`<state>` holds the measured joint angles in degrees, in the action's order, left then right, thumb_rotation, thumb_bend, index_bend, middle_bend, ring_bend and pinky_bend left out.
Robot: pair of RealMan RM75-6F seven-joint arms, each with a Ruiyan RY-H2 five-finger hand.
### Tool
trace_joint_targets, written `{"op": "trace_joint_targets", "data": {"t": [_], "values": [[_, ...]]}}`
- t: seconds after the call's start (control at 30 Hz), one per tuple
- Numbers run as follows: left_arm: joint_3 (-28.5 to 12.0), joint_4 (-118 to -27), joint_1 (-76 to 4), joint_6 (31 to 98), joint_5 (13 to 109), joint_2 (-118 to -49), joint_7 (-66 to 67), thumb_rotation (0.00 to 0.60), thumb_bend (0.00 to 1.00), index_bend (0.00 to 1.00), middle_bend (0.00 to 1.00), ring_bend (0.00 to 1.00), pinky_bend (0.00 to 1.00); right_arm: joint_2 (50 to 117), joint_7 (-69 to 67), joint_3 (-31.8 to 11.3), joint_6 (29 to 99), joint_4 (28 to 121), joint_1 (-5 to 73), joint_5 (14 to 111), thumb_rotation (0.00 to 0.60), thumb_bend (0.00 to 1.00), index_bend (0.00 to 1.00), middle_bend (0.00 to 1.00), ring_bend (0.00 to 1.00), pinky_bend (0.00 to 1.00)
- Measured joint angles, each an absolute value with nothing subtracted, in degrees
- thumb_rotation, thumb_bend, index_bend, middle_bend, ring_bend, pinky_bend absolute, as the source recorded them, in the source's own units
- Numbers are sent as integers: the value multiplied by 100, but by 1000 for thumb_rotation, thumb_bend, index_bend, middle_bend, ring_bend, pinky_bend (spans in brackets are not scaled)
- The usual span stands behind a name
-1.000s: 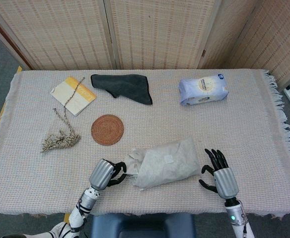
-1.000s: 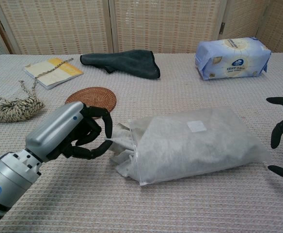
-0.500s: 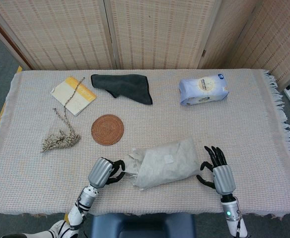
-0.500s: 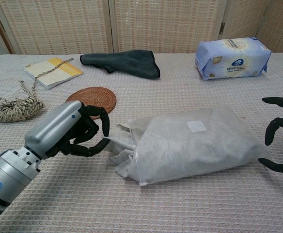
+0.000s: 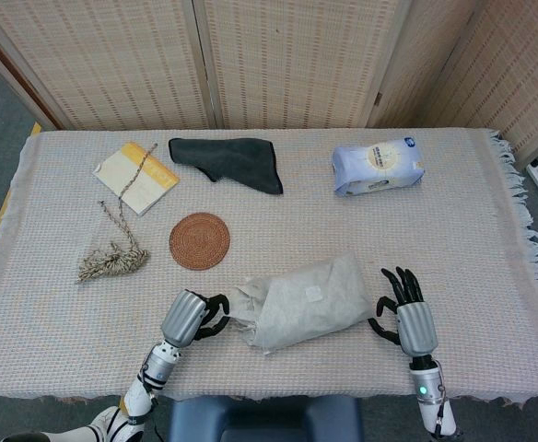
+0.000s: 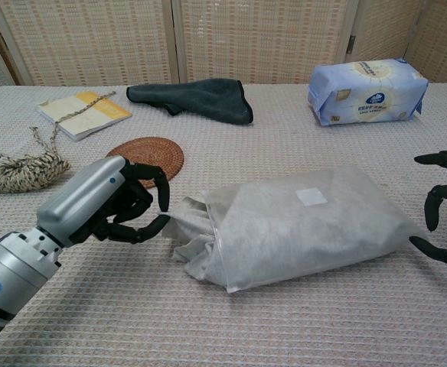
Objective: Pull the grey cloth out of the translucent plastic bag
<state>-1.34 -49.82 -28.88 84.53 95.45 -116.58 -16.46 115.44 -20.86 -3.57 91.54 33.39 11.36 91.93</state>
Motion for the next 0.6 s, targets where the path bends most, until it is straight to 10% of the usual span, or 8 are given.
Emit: {"op": "trace_joint_targets", "data": {"t": [0.6], "values": [[-151,-5015,-2909,8482,9548,-11595,-1657,600,562,753,1000,1000,1000,11466,-2018,-291,8834,3540,1228,9077,600,389,631,109,0,0]]}}
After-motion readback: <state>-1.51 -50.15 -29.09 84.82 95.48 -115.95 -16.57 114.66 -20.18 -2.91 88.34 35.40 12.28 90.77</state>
